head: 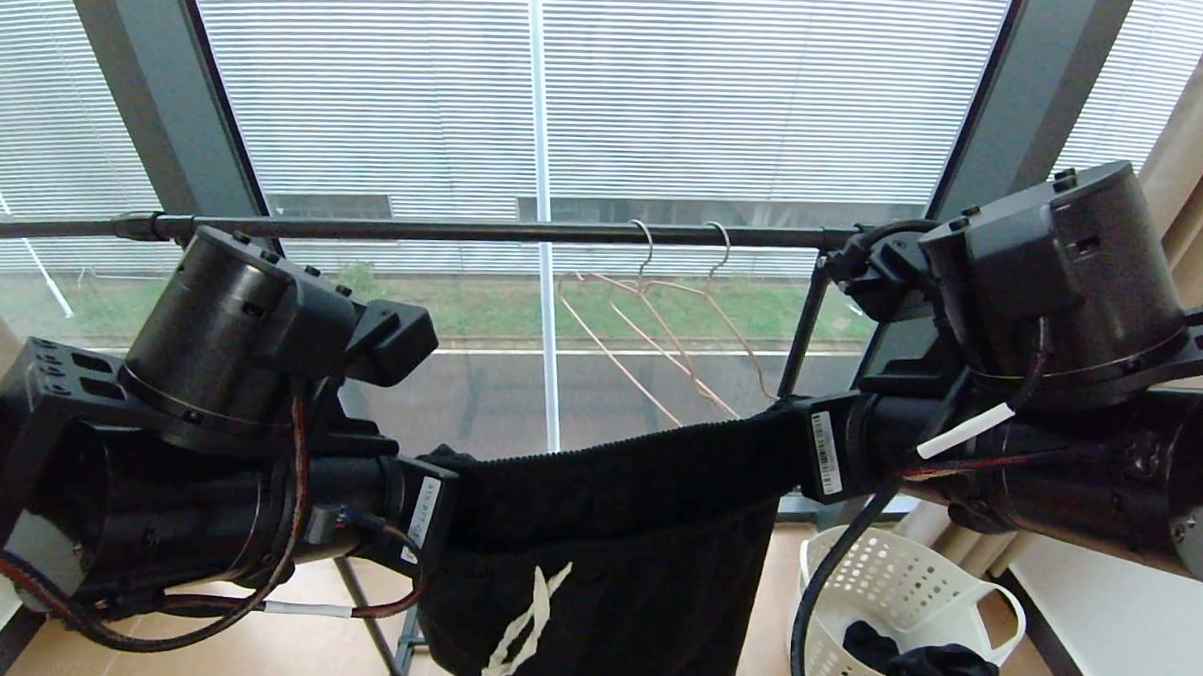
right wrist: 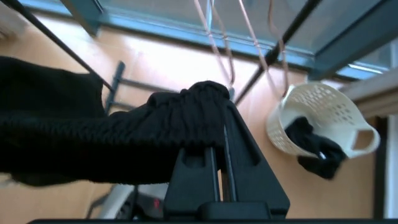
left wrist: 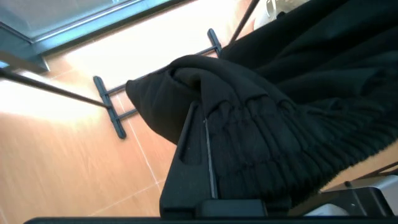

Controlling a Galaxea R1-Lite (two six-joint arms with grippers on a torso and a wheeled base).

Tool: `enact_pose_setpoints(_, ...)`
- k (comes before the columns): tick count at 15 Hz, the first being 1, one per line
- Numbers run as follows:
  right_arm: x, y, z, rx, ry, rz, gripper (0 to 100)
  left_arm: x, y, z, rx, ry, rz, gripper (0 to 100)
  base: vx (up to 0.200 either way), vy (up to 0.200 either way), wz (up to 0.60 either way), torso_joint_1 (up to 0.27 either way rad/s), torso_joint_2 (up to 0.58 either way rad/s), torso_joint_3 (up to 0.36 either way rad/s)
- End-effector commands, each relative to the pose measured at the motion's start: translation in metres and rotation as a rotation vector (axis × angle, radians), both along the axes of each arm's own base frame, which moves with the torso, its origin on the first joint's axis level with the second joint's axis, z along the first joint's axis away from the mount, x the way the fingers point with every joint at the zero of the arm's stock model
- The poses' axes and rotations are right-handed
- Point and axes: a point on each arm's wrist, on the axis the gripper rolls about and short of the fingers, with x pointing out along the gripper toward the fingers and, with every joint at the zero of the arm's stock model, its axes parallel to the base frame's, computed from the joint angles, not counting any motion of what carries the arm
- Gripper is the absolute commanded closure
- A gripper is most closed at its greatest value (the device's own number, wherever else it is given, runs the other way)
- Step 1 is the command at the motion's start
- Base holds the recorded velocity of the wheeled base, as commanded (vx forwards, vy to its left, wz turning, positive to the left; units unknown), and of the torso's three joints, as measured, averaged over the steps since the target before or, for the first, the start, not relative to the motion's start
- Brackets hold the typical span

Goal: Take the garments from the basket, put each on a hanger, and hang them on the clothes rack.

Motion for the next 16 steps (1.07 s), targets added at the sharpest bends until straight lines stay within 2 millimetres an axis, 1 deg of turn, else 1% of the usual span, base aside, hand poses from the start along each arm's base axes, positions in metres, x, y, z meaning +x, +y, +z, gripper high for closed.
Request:
enact_pose_setpoints(1, 0.002, -0.006, -0.014, -0.006, 0.008, 0.003, 100, 0.002, -0.001, 0.003, 0.0, -0.009, -0.005, 100, 0.0, 0.0, 0.0, 0.0, 0.0, 0.0)
enact_pose_setpoints(2, 0.003, -0.008, -0.023, 0.011, -0.001, 0.009, 100, 0.002, 0.0, 0.0, 0.011, -0.002, -0.007, 100, 0.0, 0.0, 0.0, 0.0, 0.0, 0.0)
enact_pose_setpoints(3, 0.004, -0.008, -0.027, 0.018, -0.01, 0.011, 100, 0.003, -0.002, -0.003, 0.023, 0.005, -0.012, 100, 0.0, 0.0, 0.0, 0.0, 0.0, 0.0)
enact_pose_setpoints(5, 0.003, -0.009, -0.024, 0.015, -0.026, 0.019, 100, 0.009, -0.005, -0.007, 0.03, 0.017, -0.007, 100, 0.0, 0.0, 0.0, 0.0, 0.0, 0.0)
enact_pose_setpoints(8, -0.001, -0.013, -0.019, -0.009, -0.044, 0.035, 100, 0.015, -0.009, -0.007, 0.024, 0.018, 0.001, 100, 0.0, 0.0, 0.0, 0.0, 0.0, 0.0)
enact_pose_setpoints(9, -0.008, -0.022, -0.015, -0.05, -0.067, 0.067, 100, 0.019, -0.011, 0.001, 0.005, -0.004, 0.006, 100, 0.0, 0.0, 0.0, 0.0, 0.0, 0.0)
enact_pose_setpoints(11, -0.017, -0.031, -0.009, -0.132, -0.105, 0.128, 100, 0.029, -0.015, 0.01, -0.018, -0.026, 0.008, 100, 0.0, 0.0, 0.0, 0.0, 0.0, 0.0)
enact_pose_setpoints(12, -0.029, -0.042, -0.006, -0.218, -0.12, 0.187, 100, 0.039, -0.022, 0.02, -0.049, -0.051, 0.002, 100, 0.0, 0.0, 0.0, 0.0, 0.0, 0.0)
enact_pose_setpoints(13, -0.04, -0.048, -0.005, -0.289, -0.101, 0.264, 100, 0.051, -0.032, 0.027, -0.069, -0.071, -0.007, 100, 0.0, 0.0, 0.0, 0.0, 0.0, 0.0)
enact_pose_setpoints(14, -0.05, -0.047, -0.005, -0.3, -0.075, 0.335, 100, 0.059, -0.039, 0.031, -0.08, -0.086, -0.009, 100, 0.0, 0.0, 0.0, 0.0, 0.0, 0.0)
enact_pose_setpoints(15, -0.053, -0.047, -0.005, -0.3, -0.07, 0.353, 100, 0.061, -0.041, 0.032, -0.082, -0.088, -0.01, 100, 0.0, 0.0, 0.0, 0.0, 0.0, 0.0)
enact_pose_setpoints(16, -0.068, -0.041, -0.007, -0.312, -0.03, 0.464, 100, 0.074, -0.051, 0.038, -0.101, -0.114, -0.011, 100, 0.0, 0.0, 0.0, 0.0, 0.0, 0.0)
